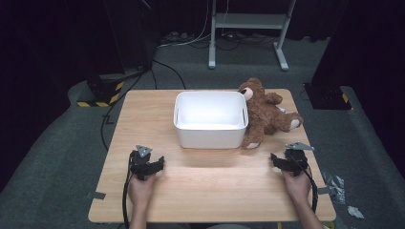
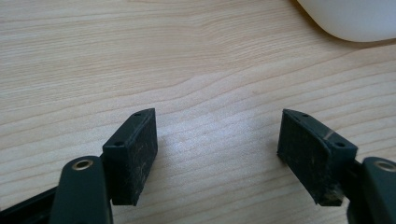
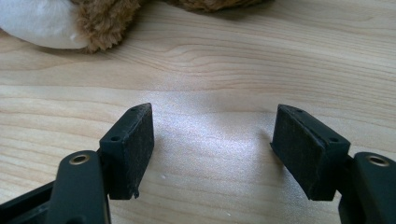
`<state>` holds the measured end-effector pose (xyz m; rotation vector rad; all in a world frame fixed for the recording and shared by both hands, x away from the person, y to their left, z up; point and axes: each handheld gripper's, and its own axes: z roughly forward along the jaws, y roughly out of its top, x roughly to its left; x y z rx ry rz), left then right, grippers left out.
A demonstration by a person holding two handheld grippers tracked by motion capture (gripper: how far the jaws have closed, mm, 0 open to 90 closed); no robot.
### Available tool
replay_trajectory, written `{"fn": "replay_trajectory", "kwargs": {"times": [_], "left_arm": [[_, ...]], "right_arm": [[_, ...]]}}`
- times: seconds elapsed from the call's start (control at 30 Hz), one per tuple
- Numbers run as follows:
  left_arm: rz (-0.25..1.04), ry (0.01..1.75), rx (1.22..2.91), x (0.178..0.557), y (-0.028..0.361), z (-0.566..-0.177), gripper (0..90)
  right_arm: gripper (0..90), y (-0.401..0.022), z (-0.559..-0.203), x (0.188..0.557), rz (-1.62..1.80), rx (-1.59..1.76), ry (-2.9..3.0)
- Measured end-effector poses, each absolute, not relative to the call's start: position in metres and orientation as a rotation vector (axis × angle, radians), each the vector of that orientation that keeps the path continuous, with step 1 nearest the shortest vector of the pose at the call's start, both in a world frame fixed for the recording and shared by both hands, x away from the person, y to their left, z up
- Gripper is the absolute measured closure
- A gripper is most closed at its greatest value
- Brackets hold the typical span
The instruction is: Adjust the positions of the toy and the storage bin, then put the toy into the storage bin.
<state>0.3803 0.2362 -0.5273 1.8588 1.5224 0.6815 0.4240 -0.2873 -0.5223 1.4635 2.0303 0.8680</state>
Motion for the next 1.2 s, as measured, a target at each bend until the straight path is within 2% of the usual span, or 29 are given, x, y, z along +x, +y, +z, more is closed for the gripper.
{"fn": "replay_trajectory", "kwargs": {"times": [1.2], "left_arm": [[0.676,1.512,1.865,0.381,0.2363,-0.5273,27.8]], "right_arm": [[28.5,-0.2852,-0.5216,0.4253,0.861,1.487,2.031]]}}
